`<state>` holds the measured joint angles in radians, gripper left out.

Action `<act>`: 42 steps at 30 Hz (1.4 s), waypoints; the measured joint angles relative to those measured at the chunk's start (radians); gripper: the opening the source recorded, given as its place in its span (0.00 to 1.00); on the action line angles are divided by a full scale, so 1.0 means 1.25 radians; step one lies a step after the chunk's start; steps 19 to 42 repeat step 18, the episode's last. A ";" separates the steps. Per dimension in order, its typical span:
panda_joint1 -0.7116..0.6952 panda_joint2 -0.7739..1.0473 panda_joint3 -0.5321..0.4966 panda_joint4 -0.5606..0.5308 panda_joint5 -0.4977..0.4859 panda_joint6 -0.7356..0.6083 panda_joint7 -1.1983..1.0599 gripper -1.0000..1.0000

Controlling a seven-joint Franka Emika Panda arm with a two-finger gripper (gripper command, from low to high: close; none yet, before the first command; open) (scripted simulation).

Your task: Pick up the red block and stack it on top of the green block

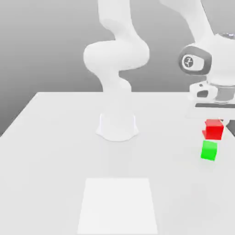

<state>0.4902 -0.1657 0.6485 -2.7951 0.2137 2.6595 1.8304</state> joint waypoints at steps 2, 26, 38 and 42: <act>0.001 0.018 0.017 0.001 -0.016 0.017 0.031 0.00; -0.003 0.231 -0.057 0.010 -0.384 0.177 0.299 1.00; -0.003 0.231 -0.057 0.010 -0.384 0.177 0.299 1.00; -0.003 0.231 -0.057 0.010 -0.384 0.177 0.299 1.00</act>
